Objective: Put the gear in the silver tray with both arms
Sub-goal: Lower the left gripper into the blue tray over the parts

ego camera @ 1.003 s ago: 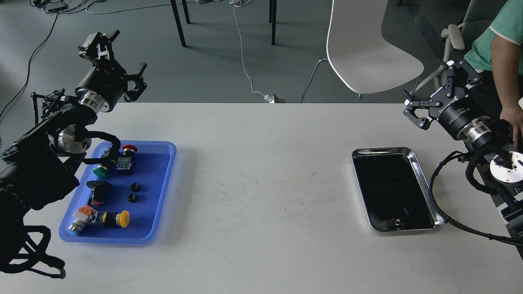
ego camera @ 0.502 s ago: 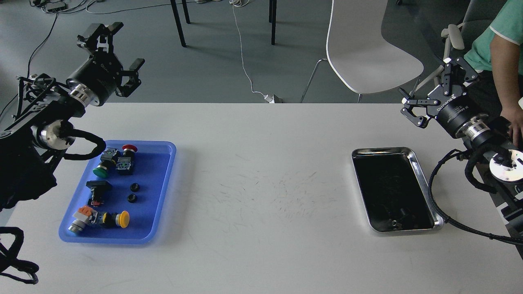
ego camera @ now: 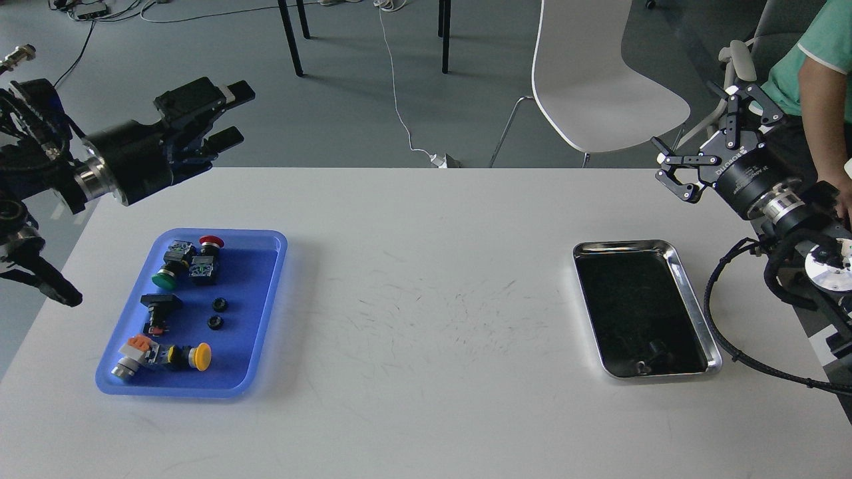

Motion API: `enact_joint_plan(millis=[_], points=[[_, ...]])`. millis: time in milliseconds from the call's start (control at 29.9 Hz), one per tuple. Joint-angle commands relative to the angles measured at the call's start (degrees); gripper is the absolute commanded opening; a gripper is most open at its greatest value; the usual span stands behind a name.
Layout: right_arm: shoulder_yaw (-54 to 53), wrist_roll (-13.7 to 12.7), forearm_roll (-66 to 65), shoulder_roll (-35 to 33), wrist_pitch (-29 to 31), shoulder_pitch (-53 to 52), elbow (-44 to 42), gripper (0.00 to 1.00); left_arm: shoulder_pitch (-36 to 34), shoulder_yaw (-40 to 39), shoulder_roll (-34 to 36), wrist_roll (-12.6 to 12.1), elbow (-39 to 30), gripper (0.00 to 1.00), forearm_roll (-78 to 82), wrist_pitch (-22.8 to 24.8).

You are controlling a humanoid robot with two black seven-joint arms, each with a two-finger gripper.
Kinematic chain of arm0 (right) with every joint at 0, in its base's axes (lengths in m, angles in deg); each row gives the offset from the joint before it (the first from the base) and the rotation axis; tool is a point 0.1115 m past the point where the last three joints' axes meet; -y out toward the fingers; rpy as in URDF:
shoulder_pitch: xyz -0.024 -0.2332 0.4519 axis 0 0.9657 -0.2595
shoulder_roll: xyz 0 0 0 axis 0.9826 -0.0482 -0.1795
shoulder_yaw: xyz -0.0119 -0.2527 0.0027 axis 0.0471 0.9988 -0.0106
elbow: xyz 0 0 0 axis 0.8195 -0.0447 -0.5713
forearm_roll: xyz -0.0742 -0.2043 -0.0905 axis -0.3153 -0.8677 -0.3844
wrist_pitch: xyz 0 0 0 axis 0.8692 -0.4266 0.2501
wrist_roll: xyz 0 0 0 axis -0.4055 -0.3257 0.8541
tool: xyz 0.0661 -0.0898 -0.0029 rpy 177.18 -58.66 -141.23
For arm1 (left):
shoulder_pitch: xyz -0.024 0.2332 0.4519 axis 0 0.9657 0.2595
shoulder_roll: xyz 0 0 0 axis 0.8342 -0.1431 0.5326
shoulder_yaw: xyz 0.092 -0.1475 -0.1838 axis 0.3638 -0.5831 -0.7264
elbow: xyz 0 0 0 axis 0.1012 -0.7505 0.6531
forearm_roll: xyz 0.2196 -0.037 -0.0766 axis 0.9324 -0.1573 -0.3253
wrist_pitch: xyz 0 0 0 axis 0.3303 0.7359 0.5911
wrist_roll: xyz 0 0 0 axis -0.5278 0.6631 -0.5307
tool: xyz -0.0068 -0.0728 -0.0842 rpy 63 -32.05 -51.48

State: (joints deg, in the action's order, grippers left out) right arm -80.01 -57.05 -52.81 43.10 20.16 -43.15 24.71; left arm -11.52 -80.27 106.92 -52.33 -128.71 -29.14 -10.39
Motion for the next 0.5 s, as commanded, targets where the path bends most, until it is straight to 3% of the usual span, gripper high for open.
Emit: enact_joint_plan(millis=[0,301,468], points=[[0.22,0.01,0.0,-0.12,0.0,0.18,0.06,0.99,0.61,3.94,4.29,-0.16,-5.38,0.98,15.81,-4.66],[0.22,0.01,-0.17,0.06,0.0,0.44,0.06,0.99,2.71,12.12,2.55,-3.41,-5.57,0.97,44.57,-11.61],[0.22,0.01,-0.52,0.5,-0.52,0.18,0.06,0.99,6.76,12.21,-1.32,-5.7,-1.27,0.97,54.51,-13.37]])
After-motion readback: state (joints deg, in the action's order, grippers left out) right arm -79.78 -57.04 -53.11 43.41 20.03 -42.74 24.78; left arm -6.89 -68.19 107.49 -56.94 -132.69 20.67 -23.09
